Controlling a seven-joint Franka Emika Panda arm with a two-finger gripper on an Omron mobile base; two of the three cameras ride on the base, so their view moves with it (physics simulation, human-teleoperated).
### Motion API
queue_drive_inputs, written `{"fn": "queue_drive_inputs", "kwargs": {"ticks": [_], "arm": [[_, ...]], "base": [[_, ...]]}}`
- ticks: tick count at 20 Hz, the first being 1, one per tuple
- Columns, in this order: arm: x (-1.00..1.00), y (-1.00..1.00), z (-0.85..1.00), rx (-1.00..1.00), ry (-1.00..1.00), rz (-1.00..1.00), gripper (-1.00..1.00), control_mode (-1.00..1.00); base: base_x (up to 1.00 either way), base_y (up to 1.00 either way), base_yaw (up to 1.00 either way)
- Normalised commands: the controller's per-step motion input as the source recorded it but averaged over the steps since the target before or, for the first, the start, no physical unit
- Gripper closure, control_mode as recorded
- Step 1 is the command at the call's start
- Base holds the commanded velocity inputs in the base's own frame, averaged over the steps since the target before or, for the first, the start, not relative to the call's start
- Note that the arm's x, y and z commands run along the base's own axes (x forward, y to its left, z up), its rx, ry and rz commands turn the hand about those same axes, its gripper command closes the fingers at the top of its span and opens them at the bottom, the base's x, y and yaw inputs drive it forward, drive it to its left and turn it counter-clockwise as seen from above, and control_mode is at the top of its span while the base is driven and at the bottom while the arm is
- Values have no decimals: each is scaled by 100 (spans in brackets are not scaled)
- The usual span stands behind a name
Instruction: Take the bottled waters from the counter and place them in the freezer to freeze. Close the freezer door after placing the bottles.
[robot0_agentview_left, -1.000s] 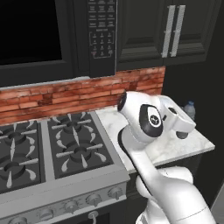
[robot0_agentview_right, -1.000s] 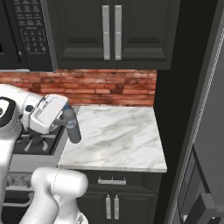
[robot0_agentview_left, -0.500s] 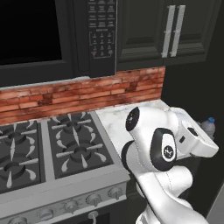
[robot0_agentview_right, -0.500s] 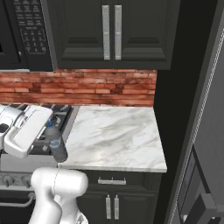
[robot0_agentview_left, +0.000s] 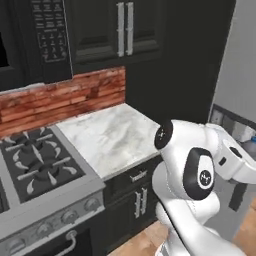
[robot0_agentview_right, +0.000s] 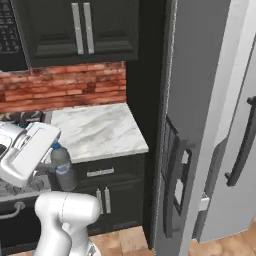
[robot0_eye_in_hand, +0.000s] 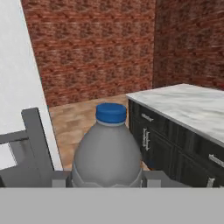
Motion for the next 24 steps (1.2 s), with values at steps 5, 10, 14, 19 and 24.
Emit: {"fn": "queue_drive_inputs", "kwargs": {"ticks": [5, 10, 14, 19, 24], "arm": [[0, 0, 0, 0, 0, 0, 100, 100], [0, 0, 0, 0, 0, 0, 100, 100], [0, 0, 0, 0, 0, 0, 100, 100], [0, 0, 0, 0, 0, 0, 100, 100], [0, 0, 0, 0, 0, 0, 100, 100]], "base": [[-43, -23, -80], [-20, -50, -79], [2, -83, -68], [43, -82, -21], [86, -75, -1]]}}
